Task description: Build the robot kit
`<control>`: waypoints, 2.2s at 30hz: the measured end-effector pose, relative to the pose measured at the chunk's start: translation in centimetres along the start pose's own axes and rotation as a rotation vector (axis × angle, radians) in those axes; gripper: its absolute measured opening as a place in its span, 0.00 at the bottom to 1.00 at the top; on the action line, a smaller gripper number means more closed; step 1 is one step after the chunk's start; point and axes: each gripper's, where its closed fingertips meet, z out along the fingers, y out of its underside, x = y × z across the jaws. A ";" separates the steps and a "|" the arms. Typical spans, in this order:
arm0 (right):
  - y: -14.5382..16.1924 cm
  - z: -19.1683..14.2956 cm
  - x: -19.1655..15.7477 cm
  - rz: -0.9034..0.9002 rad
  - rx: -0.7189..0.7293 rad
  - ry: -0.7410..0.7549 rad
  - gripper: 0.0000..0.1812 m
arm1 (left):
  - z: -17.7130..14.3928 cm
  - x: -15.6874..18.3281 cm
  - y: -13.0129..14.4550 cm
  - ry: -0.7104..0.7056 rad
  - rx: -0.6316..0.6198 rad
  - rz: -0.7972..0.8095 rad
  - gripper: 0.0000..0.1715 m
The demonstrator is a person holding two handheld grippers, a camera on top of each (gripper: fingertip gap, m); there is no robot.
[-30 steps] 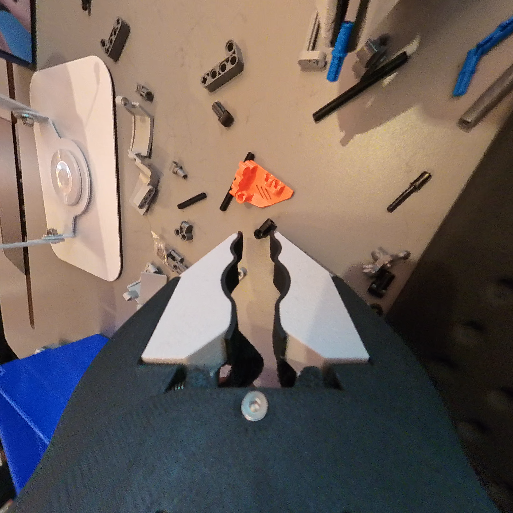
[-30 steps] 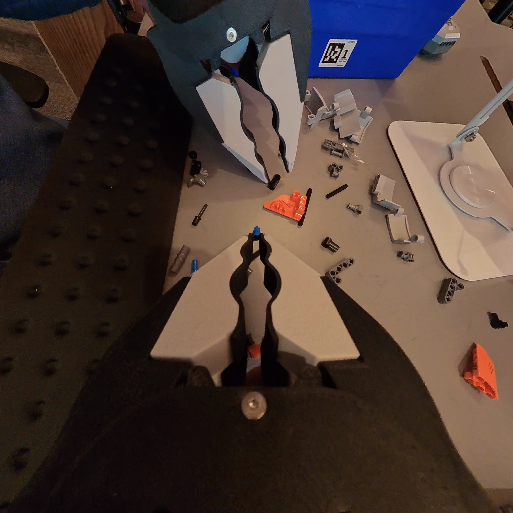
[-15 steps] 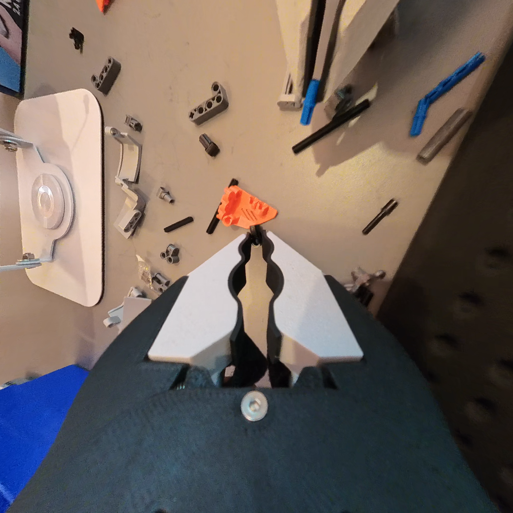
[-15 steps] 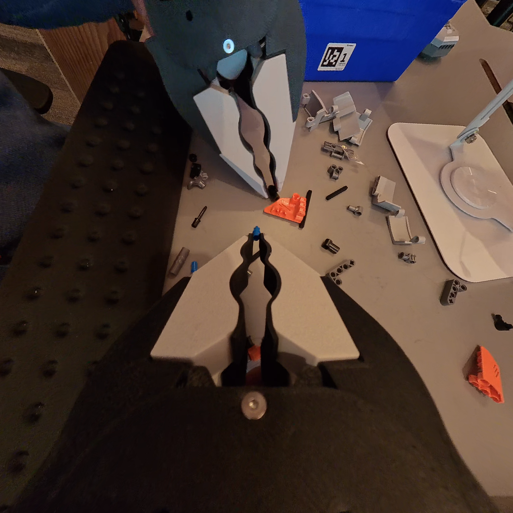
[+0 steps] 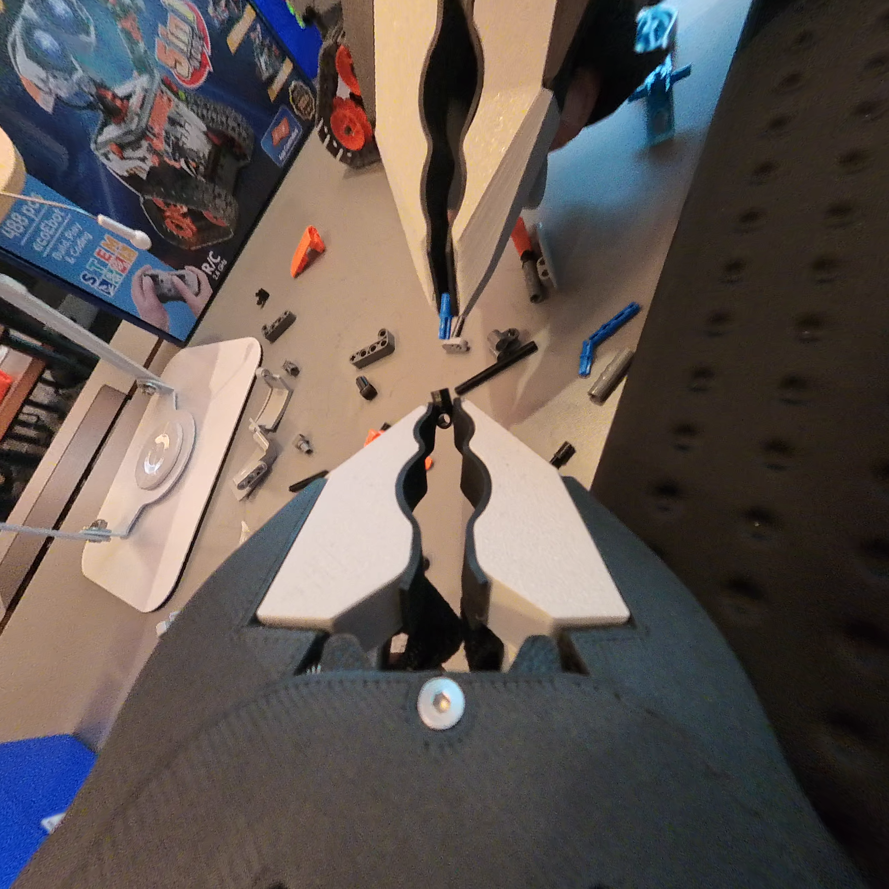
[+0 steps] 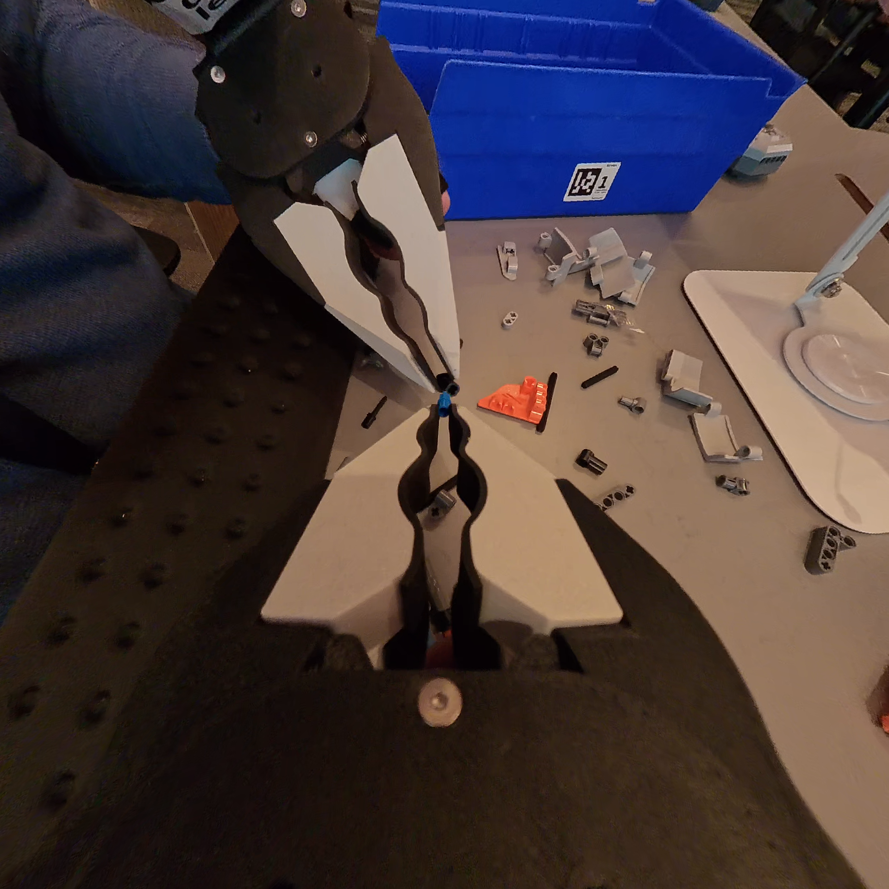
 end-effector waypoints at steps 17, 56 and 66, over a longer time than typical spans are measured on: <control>0.4 0.7 -0.6 0.014 0.007 -0.049 0.00 | -0.4 0.8 -1.5 -0.005 0.103 0.086 0.03; 3.2 2.7 -5.2 -0.245 -0.193 -0.177 0.00 | -1.5 5.1 -3.0 0.216 0.210 0.169 0.00; 2.7 2.2 -4.9 -0.187 -0.164 -0.191 0.00 | -1.9 3.4 -0.2 0.229 0.065 0.098 0.00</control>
